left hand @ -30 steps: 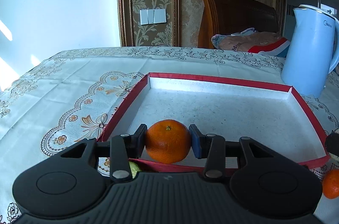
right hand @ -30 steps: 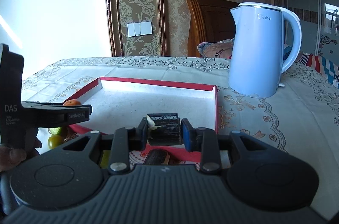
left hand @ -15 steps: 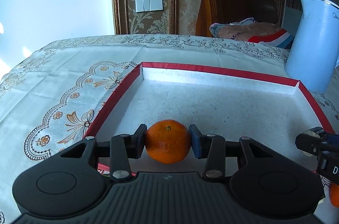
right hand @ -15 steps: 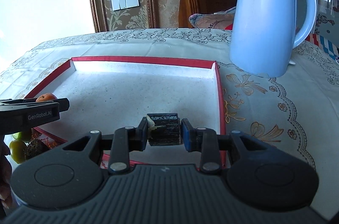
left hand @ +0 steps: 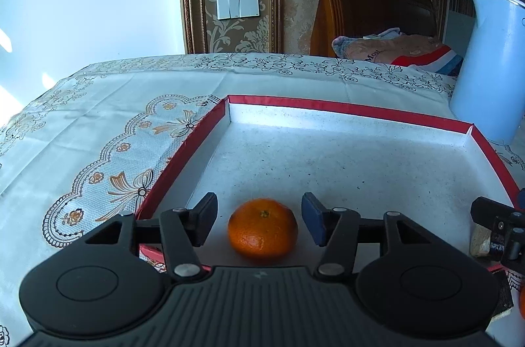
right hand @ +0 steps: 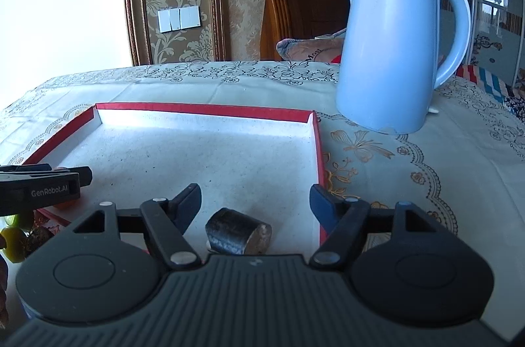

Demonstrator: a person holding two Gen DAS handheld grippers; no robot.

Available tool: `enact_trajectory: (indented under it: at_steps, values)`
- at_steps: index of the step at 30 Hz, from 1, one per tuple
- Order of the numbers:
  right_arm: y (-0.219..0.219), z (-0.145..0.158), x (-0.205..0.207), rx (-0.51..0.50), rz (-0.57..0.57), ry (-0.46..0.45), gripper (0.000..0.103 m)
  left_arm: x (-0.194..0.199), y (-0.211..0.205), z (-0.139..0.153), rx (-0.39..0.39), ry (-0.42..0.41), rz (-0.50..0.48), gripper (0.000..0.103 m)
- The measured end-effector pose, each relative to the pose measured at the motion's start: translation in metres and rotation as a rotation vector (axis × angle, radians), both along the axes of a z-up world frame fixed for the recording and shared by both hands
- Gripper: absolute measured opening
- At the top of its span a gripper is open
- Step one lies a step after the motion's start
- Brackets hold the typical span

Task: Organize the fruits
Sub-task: 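Carry the mandarin and eggplant chunk into the red tray and open both grippers, then withdraw both open grippers from the tray back toward the fruits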

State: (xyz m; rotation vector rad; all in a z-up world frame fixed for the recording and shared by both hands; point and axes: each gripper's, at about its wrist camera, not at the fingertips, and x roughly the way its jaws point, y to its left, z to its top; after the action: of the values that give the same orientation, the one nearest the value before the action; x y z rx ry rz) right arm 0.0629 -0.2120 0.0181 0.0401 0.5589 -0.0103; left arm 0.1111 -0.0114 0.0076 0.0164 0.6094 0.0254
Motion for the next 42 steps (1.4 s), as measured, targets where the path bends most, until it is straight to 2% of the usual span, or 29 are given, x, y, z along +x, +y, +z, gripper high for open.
enact_trajectory:
  at_steps: [3, 13, 15, 17, 23, 26, 29, 36, 40, 42]
  values:
    - [-0.002, 0.000, -0.001, 0.010, -0.007, -0.003, 0.071, -0.001, -0.002, -0.001, 0.011, 0.003, -0.006, 0.072]
    - [-0.009, 0.007, -0.013, 0.046, -0.028, -0.056, 0.071, -0.002, -0.003, -0.002, 0.017, 0.004, -0.020, 0.074]
    - [-0.012, 0.007, -0.018, 0.059, -0.034, -0.063, 0.071, -0.003, -0.002, -0.001, 0.010, 0.001, -0.022, 0.084]
    - [-0.015, 0.008, -0.024, 0.071, -0.037, -0.076, 0.071, -0.007, 0.000, 0.002, -0.001, -0.021, -0.024, 0.086]
    - [-0.027, 0.011, -0.049, 0.102, -0.050, -0.117, 0.071, -0.030, 0.010, 0.019, -0.019, -0.083, -0.028, 0.086]
    - [-0.031, 0.012, -0.067, 0.105, -0.036, -0.139, 0.071, -0.054, 0.020, 0.026, -0.052, -0.122, -0.091, 0.086]
    - [-0.033, 0.009, -0.084, 0.089, -0.023, -0.145, 0.071, -0.086, 0.028, 0.028, -0.025, -0.156, -0.142, 0.086]
    - [-0.036, 0.002, -0.114, 0.089, -0.009, -0.143, 0.071, -0.124, 0.048, 0.015, -0.042, -0.133, -0.199, 0.086]
    - [-0.035, 0.001, -0.127, 0.086, -0.002, -0.154, 0.071, -0.132, 0.053, 0.002, -0.004, -0.136, -0.205, 0.086]
    - [-0.034, 0.000, -0.132, 0.081, -0.001, -0.163, 0.071, -0.129, 0.057, -0.002, -0.009, -0.125, -0.191, 0.086]
